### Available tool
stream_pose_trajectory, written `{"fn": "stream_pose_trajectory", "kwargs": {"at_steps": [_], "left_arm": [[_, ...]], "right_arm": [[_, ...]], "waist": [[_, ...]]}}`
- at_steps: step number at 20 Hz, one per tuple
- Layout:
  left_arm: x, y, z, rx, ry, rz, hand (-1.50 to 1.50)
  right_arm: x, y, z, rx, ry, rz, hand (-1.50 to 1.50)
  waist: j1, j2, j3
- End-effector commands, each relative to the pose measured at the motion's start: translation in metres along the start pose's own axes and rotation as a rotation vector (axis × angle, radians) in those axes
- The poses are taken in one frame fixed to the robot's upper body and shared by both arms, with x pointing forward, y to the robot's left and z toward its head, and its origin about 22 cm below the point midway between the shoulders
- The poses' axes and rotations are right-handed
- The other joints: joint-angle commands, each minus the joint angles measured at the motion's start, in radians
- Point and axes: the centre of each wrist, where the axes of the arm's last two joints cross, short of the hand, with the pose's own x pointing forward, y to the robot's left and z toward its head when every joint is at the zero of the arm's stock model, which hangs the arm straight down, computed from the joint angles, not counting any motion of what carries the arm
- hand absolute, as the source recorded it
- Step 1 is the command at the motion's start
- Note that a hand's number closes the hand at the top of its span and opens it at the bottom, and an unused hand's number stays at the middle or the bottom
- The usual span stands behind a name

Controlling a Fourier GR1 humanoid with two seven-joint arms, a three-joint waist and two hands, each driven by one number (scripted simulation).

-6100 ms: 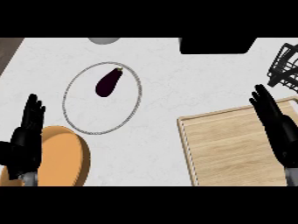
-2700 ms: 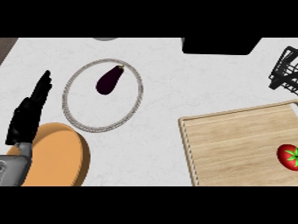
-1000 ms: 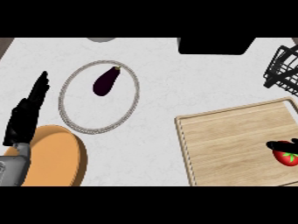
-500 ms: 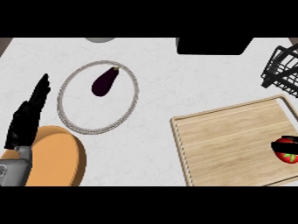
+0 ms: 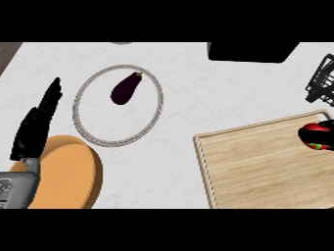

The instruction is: Pick the tomato from the tray and place it in the tiered basket

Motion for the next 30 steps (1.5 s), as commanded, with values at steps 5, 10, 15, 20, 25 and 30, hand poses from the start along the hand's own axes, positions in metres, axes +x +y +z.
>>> {"fn": "stream_pose_trajectory", "kwargs": {"at_steps": [5, 10, 15, 20, 25, 30], "left_arm": [[0.027, -0.025, -0.017, -0.103, -0.086, 0.005, 0.00], [0.010, -0.027, -0.009, -0.066, -0.039, -0.002, 0.00], [0.005, -0.019, -0.009, -0.027, -0.008, 0.009, 0.00], [-0.001, -0.005, -0.011, 0.002, 0.010, 0.008, 0.00], [-0.005, 0.016, -0.007, 0.023, 0.020, 0.004, 0.00], [-0.010, 0.006, -0.004, 0.036, 0.013, 0.005, 0.00]], "right_arm": [[0.092, 0.024, 0.027, -0.203, -0.447, 0.029, 1.50], [0.143, 0.031, 0.040, -0.426, -0.589, 0.015, 1.50], [0.206, 0.031, 0.085, -0.559, -0.644, 0.023, 1.50], [0.237, 0.019, 0.097, -0.677, -0.606, 0.166, 1.50], [0.246, 0.013, 0.100, -0.574, -0.630, 0.145, 1.50], [0.250, -0.013, 0.067, -0.612, -0.620, 0.208, 1.50]], "waist": [[0.123, 0.026, -0.002], [0.072, 0.005, -0.003], [0.024, -0.007, -0.001], [-0.010, -0.008, 0.001], [-0.035, -0.009, 0.004], [-0.031, -0.004, 0.004]]}}
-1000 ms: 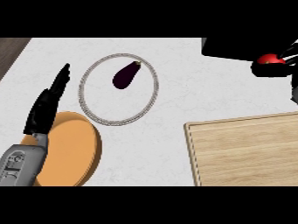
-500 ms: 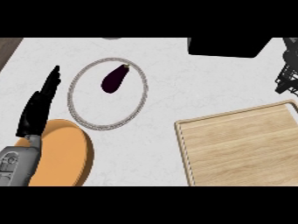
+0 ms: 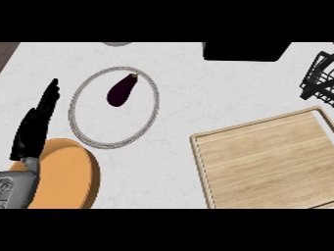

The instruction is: Pick the tomato from the tray and place it in the tiered basket

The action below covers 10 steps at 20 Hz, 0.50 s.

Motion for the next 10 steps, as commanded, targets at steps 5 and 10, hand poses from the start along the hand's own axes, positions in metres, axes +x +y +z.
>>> {"fn": "stream_pose_trajectory", "kwargs": {"at_steps": [5, 10], "left_arm": [[0.000, 0.015, 0.001, -0.005, 0.001, 0.002, 0.00], [0.009, 0.005, -0.006, -0.005, -0.003, 0.009, 0.00]], "right_arm": [[-0.023, 0.001, -0.038, -0.024, 0.032, 0.272, 1.50], [-0.058, -0.004, -0.064, -0.088, 0.079, 0.524, 1.50]], "waist": [[0.009, 0.004, 0.000], [0.005, 0.006, 0.000]]}}
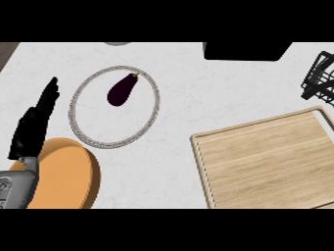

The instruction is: Pick the tomato from the tray and place it in the tiered basket

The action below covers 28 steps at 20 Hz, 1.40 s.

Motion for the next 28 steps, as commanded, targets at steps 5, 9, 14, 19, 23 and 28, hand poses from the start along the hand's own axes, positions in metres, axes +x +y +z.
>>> {"fn": "stream_pose_trajectory", "kwargs": {"at_steps": [5, 9, 14, 19, 23, 28], "left_arm": [[-0.015, 0.011, 0.005, 0.014, 0.012, -0.005, 0.00], [0.003, 0.015, -0.002, 0.010, 0.017, 0.015, 0.00], [-0.029, -0.005, 0.025, 0.015, 0.006, -0.019, 0.00], [-0.016, -0.005, 0.010, 0.007, 0.005, 0.002, 0.00], [-0.008, 0.017, 0.009, 0.012, 0.009, -0.003, 0.00], [-0.011, -0.002, 0.014, 0.011, 0.010, -0.002, 0.00]], "right_arm": [[-0.060, 0.011, -0.040, -0.026, 0.046, 0.209, 1.50], [-0.075, 0.006, -0.052, 0.026, -0.010, 0.204, 1.50], [-0.092, 0.026, -0.047, 0.118, -0.025, 0.126, 1.50], [-0.111, 0.030, -0.057, 0.207, 0.001, 0.062, 1.50], [-0.126, 0.053, -0.049, 0.298, 0.188, -0.150, 1.50], [-0.147, 0.057, -0.052, 0.307, 0.157, -0.143, -1.50]], "waist": [[-0.013, -0.005, 0.000], [-0.008, -0.003, 0.001], [-0.022, -0.009, 0.001], [-0.003, 0.001, 0.002], [-0.011, -0.003, 0.003], [-0.010, -0.002, 0.002]]}}
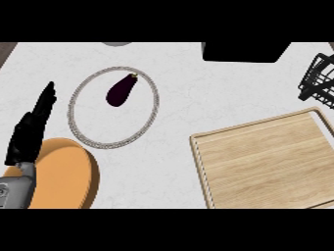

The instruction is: Pick the tomato from the tray and place it in the tiered basket

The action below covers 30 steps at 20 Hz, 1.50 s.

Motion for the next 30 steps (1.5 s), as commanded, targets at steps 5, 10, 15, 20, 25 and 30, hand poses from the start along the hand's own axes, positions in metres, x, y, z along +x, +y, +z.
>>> {"fn": "stream_pose_trajectory", "kwargs": {"at_steps": [5, 10, 15, 20, 25, 30], "left_arm": [[0.004, -0.005, 0.000, 0.003, -0.006, 0.008, 0.00], [-0.001, -0.010, 0.001, 0.012, 0.005, -0.006, 0.00], [-0.006, 0.002, 0.005, 0.032, 0.026, -0.009, 0.00], [-0.012, 0.018, 0.016, 0.036, 0.044, 0.002, 0.00], [-0.014, 0.014, 0.020, 0.069, 0.068, -0.011, 0.00], [-0.025, 0.019, 0.025, 0.095, 0.095, 0.002, 0.00]], "right_arm": [[-0.017, 0.009, -0.003, -0.092, 0.044, -0.217, -1.50], [-0.009, -0.024, -0.006, -0.213, -0.016, -0.300, -1.50], [-0.033, -0.055, -0.016, -0.275, 0.069, -0.320, -1.50], [-0.057, -0.089, -0.021, -0.194, 0.177, -0.435, -1.50], [-0.098, -0.113, -0.018, -0.161, 0.153, -0.439, -1.50], [-0.128, -0.101, -0.008, -0.128, 0.125, -0.509, -1.50]], "waist": [[-0.003, 0.007, 0.018], [-0.026, -0.002, 0.016], [-0.041, -0.009, 0.015], [-0.068, -0.022, 0.015], [-0.097, -0.026, 0.015], [-0.130, -0.030, 0.015]]}}
